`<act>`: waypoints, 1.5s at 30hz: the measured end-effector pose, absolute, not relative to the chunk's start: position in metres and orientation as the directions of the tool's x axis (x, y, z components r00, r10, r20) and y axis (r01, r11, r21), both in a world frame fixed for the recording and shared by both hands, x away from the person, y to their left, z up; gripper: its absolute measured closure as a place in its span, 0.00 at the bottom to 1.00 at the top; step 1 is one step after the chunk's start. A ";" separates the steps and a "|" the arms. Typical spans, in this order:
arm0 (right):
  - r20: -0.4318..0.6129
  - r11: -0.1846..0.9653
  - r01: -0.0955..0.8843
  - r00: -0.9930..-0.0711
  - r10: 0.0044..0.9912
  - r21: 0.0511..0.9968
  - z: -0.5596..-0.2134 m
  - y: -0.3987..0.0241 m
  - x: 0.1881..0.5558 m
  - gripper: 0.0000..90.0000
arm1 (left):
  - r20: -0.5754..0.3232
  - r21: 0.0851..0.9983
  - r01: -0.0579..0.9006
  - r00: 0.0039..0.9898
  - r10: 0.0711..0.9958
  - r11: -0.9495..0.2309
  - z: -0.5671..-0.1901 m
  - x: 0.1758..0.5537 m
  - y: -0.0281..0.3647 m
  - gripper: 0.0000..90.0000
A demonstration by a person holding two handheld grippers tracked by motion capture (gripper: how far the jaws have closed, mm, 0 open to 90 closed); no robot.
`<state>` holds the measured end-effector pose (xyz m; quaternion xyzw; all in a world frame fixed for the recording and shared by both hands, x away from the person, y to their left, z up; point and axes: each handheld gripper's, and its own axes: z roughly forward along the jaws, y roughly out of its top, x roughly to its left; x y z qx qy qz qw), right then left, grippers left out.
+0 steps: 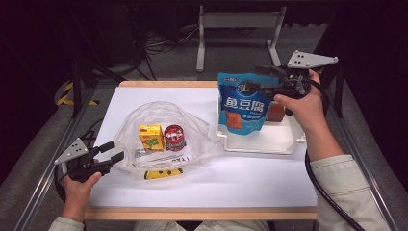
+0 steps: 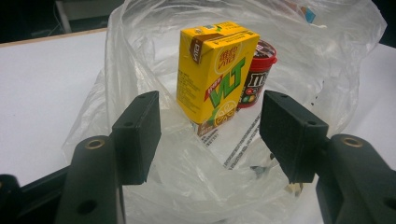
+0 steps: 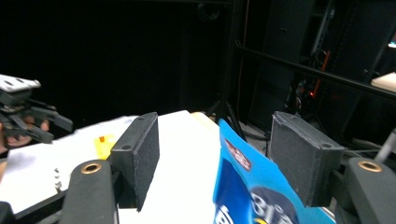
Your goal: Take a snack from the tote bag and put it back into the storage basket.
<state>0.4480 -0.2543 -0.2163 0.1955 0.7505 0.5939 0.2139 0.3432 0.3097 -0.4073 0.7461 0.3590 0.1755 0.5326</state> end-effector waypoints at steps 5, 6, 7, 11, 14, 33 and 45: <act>-0.082 0.216 0.036 -0.852 0.517 0.976 -0.212 -0.243 0.442 0.37 | -0.121 0.921 0.349 0.681 0.722 -0.175 -0.407 0.343 0.310 0.44; -0.080 0.216 0.037 -0.856 0.511 0.976 -0.212 -0.240 0.442 0.36 | -0.122 0.921 0.349 0.681 0.722 -0.174 -0.407 0.343 0.310 0.43; -0.080 0.216 0.037 -0.856 0.511 0.976 -0.212 -0.240 0.442 0.36 | -0.122 0.921 0.349 0.681 0.722 -0.174 -0.407 0.343 0.310 0.43; -0.042 0.209 0.074 -0.865 0.501 0.975 -0.212 -0.228 0.439 0.36 | -0.126 0.919 0.355 0.676 0.726 -0.171 -0.408 0.342 0.310 0.43; -0.040 0.220 0.076 -0.876 0.481 0.973 -0.213 -0.218 0.438 0.36 | -0.122 0.918 0.355 0.674 0.729 -0.174 -0.409 0.338 0.311 0.42; -0.021 0.291 0.108 -0.914 0.406 0.951 -0.233 -0.155 0.444 0.33 | -0.123 0.918 0.357 0.674 0.728 -0.175 -0.409 0.332 0.313 0.42; -0.008 0.305 0.102 -0.941 0.339 0.947 -0.248 -0.123 0.448 0.32 | -0.127 0.918 0.357 0.676 0.726 -0.172 -0.409 0.333 0.314 0.42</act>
